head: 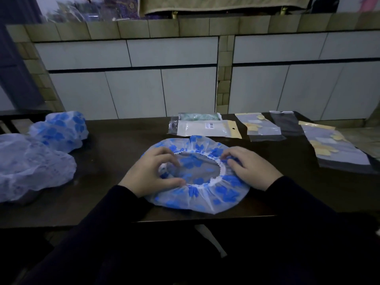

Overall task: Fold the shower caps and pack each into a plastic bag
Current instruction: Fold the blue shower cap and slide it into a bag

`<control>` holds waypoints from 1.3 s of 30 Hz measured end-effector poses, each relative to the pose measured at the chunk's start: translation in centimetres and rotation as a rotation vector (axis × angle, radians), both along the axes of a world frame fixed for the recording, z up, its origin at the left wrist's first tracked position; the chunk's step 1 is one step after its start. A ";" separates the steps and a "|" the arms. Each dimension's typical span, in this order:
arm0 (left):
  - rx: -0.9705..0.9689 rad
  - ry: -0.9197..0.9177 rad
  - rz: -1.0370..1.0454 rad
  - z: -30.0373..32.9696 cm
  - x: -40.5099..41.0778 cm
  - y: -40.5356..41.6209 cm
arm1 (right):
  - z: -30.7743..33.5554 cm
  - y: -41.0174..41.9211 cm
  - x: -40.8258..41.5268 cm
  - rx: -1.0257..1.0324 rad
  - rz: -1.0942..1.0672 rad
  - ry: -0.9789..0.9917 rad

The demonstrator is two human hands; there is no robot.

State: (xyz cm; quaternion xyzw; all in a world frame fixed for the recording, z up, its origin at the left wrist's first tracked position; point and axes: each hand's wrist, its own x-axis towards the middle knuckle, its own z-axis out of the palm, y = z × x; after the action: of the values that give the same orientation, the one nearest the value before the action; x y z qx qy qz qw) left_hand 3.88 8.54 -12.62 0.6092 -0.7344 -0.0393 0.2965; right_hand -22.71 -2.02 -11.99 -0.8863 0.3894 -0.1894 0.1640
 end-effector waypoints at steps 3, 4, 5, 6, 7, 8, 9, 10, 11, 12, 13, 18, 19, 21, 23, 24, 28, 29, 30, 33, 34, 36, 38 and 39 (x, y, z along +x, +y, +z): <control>0.020 0.118 -0.006 -0.3 0.2 0.5 | 0.0 -0.4 -1.5 0.103 0.166 -0.003; 0.051 0.152 -0.006 -0.5 0.2 0.7 | 0.0 -0.4 -1.9 0.161 0.209 -0.002; 0.069 0.191 -0.018 -0.7 0.4 0.9 | 0.1 -0.4 -2.1 0.214 0.245 0.005; 0.090 0.239 -0.042 -0.8 0.5 1.1 | 0.1 -0.4 -2.3 0.254 0.269 0.033; 0.118 0.292 -0.073 -0.9 0.7 1.3 | 0.2 -0.4 -2.4 0.278 0.287 0.073; 0.156 0.342 -0.108 -0.7 1.0 1.6 | 0.4 -0.4 -2.5 0.287 0.294 0.123; 0.196 0.377 -0.133 -0.6 1.3 1.7 | 0.5 -0.4 -2.6 0.282 0.295 0.162; 0.237 0.392 -0.148 -0.5 1.6 1.9 | 0.4 -0.3 -2.7 0.260 0.293 0.189; 0.267 0.392 -0.154 -0.4 1.8 1.9 | 0.3 -0.3 -2.8 0.228 0.287 0.192; 0.289 0.390 -0.154 -0.4 2.0 1.9 | 0.2 -0.3 -2.8 0.190 0.272 0.168; 0.303 0.390 -0.152 -0.5 2.2 1.9 | 0.0 -0.2 -2.9 0.149 0.252 0.128; 0.341 0.391 -0.144 -0.2 2.3 2.4 | 0.2 0.5 -1.7 0.113 0.053 -0.040; 0.332 0.400 -0.132 -0.3 2.3 2.5 | 0.3 0.4 -1.5 0.135 0.014 -0.066; 0.253 0.418 -0.078 -0.5 2.5 2.4 | 0.4 0.1 -1.4 0.201 0.020 -0.109; 0.134 0.441 0.001 -0.7 3.0 2.1 | 0.6 -0.1 -1.9 0.231 0.117 -0.070; 0.097 0.467 0.035 -0.5 3.1 1.9 | 0.6 -0.2 -2.0 0.198 0.151 -0.039; 0.054 0.574 0.160 0.1 3.3 1.0 | 0.3 -0.5 -1.3 0.206 0.060 -0.227; 0.037 0.574 0.202 0.2 3.4 0.6 | 0.4 -0.7 -0.9 0.261 0.011 -0.307; 0.022 0.561 0.250 0.1 3.5 0.2 | 0.4 -1.0 -0.5 0.293 -0.031 -0.374; 0.052 0.378 0.424 -0.2 4.5 -1.1 | 0.4 -2.2 0.8 0.264 -0.157 -0.333; 0.088 0.282 0.474 -0.2 4.7 -1.3 | 0.1 -2.7 1.2 0.225 -0.188 -0.231; 0.153 0.134 0.536 -0.2 4.9 -1.5 | -0.1 -3.4 2.0 0.181 -0.255 -0.067; 0.157 0.037 0.596 0.1 4.7 -1.6 | 0.5 -3.7 2.6 0.199 -0.286 -0.048; 0.137 -0.001 0.630 0.3 4.5 -1.7 | 0.8 -3.7 2.9 0.216 -0.291 -0.053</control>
State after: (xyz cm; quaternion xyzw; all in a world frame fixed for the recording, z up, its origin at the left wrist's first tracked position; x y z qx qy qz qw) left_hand 8.35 6.84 -12.29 0.8253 -0.5053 0.0054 0.2522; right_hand -19.85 -5.76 -11.16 -0.7925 0.5271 -0.1916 0.2395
